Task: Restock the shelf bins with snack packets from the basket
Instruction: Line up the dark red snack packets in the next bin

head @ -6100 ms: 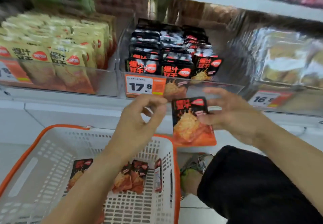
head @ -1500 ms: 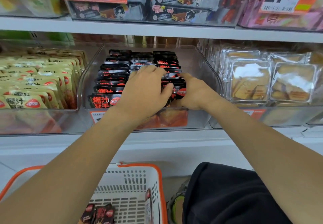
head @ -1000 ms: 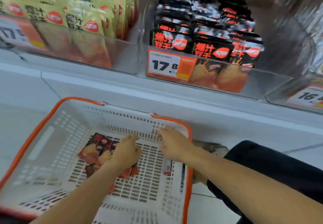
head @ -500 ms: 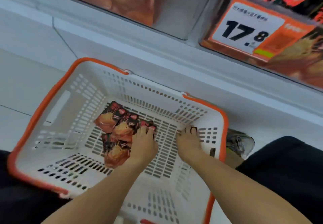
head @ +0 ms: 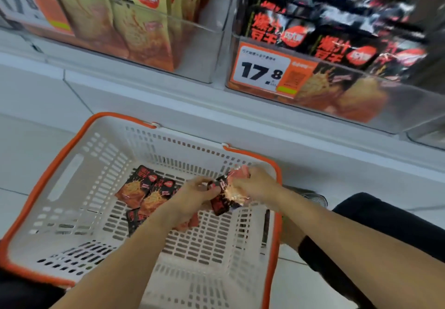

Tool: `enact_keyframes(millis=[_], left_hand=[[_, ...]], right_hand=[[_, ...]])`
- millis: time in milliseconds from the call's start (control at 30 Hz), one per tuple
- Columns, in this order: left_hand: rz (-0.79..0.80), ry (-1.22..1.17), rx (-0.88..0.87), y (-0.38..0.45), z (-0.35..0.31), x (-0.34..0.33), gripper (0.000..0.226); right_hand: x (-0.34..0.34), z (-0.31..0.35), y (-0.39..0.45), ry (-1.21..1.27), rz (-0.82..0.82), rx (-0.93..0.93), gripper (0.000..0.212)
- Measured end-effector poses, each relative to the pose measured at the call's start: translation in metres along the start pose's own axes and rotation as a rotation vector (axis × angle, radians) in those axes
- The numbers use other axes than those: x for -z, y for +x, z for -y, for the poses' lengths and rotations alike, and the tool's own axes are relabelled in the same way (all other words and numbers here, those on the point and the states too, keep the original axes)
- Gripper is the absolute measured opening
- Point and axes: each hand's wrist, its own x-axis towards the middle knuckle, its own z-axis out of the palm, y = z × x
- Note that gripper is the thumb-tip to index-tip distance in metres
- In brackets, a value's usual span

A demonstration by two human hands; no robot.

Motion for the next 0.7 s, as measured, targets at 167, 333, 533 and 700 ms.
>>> enact_keyframes(millis=[167, 333, 533, 700], left_hand=[[0.178, 0.632, -0.473, -0.045, -0.094, -0.035, 0.032], [0.081, 0.684, -0.898, -0.096, -0.157, -0.105, 0.034], [-0.396, 0.907, -1.426, -0.100, -0.199, -0.136, 0.035], [-0.450, 1.144, -1.427, -0.083, -0.201, -0.147, 0.046]], right_hand=[[0.081, 0.032, -0.070, -0.287, 0.077, 0.216, 0.037], [0.127, 0.036, -0.128, -0.200, -0.051, 0.574, 0.029], [0.192, 0.055, -0.173, -0.118, -0.875, 0.928, 0.045], [0.220, 0.067, -0.162, -0.059, -0.910, 0.970, 0.052]])
